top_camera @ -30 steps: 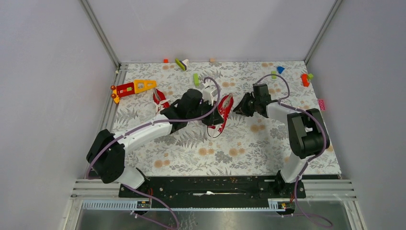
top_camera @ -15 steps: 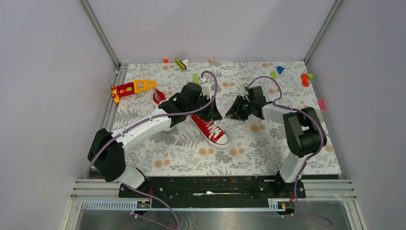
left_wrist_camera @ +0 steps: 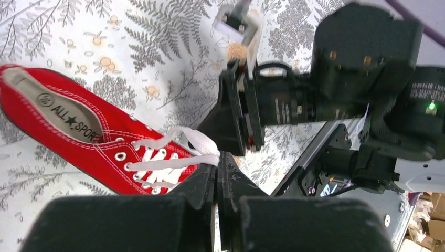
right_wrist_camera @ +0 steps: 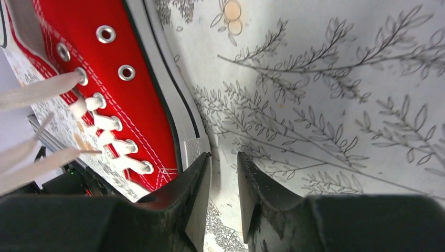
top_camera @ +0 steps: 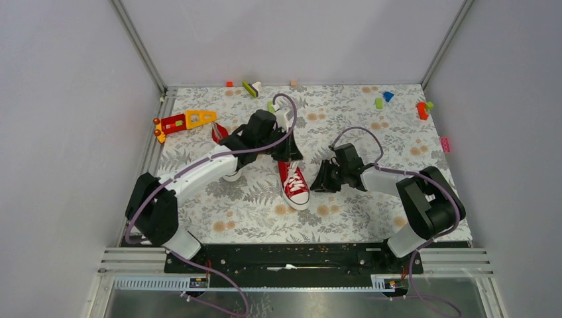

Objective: Tie the shoes

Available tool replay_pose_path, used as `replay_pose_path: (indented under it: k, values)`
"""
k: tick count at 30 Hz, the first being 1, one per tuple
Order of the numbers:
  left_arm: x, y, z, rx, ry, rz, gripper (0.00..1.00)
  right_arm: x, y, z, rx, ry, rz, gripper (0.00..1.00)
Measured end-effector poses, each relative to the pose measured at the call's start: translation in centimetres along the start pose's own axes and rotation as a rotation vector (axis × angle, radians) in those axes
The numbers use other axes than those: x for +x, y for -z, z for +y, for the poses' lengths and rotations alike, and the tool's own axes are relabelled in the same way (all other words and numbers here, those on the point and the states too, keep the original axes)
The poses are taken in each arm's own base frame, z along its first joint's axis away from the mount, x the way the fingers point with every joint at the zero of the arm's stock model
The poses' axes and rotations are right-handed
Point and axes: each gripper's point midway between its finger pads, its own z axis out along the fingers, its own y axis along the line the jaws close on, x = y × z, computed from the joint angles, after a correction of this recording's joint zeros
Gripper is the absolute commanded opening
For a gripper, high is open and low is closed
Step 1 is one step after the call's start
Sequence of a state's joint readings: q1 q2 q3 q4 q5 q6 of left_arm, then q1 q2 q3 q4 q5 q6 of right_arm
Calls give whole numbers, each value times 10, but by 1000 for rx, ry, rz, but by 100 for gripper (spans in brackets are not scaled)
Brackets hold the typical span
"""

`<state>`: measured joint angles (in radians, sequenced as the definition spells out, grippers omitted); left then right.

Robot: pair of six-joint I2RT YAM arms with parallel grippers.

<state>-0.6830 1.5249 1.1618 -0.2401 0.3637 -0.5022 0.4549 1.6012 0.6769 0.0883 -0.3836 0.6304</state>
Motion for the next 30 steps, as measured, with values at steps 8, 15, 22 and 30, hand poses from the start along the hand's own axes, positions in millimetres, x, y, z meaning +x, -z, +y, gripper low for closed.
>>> replay_pose_path:
  k: [8, 15, 22, 30]
  values:
    - [-27, -19, -7, 15, -17, -14, 0, 7, 6, 4, -5, 11, 3, 32]
    - [-21, -19, 0, -18, -21, 10, 5, -6, 19, 11, -5, 65, -61, 34]
    - [-18, -14, 4, -40, -20, 20, 6, -32, 39, 46, -135, 189, -200, 41]
    - [-13, -2, 2, -10, 17, 20, 6, -40, 59, 80, -332, 336, -336, 51]
